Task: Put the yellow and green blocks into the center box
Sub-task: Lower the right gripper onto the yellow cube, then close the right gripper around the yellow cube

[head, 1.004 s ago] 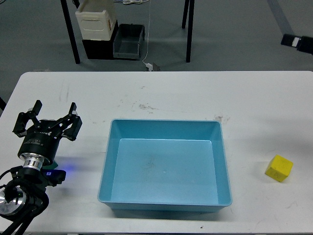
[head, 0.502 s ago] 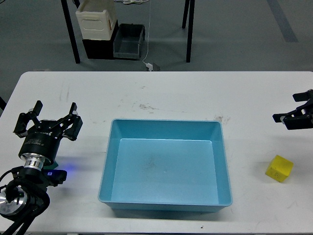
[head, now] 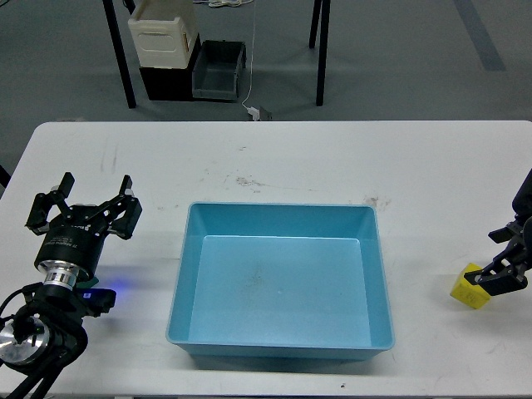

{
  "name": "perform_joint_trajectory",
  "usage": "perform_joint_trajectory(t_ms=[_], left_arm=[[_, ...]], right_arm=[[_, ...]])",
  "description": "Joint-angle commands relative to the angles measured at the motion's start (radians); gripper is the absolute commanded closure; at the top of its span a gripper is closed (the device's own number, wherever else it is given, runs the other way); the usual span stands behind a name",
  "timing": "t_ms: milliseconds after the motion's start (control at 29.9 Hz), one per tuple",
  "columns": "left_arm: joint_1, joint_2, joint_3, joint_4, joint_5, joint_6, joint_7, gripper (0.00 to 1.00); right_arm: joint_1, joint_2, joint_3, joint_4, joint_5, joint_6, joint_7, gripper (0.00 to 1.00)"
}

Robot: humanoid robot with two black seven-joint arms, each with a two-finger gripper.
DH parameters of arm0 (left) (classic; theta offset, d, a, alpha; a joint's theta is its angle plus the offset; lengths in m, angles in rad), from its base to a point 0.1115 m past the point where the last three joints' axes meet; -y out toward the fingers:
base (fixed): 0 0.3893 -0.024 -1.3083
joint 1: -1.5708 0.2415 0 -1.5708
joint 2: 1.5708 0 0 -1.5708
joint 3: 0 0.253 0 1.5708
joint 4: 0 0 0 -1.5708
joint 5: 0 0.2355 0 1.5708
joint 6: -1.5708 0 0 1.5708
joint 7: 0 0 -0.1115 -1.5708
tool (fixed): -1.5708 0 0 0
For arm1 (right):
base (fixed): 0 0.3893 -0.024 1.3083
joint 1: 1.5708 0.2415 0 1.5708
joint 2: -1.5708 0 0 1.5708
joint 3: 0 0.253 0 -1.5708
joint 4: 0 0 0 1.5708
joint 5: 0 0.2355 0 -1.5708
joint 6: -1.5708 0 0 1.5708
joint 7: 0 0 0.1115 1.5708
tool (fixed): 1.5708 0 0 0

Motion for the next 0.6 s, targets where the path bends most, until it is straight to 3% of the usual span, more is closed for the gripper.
perform_joint_trajectory(t_ms=[0, 569], left_arm=[[-0.001, -0.002, 0.000, 0.008, 0.000, 0.000, 0.000, 0.00], [-0.001, -0.008, 0.003, 0.014, 0.000, 0.000, 0.000, 0.00]], right_arm=[[0.002, 0.029, -0.028, -0.004, -0.029, 0.000, 0.000, 0.00], [-0.014, 0.072, -0.079, -0.066, -0.031, 0.000, 0.000, 0.01]])
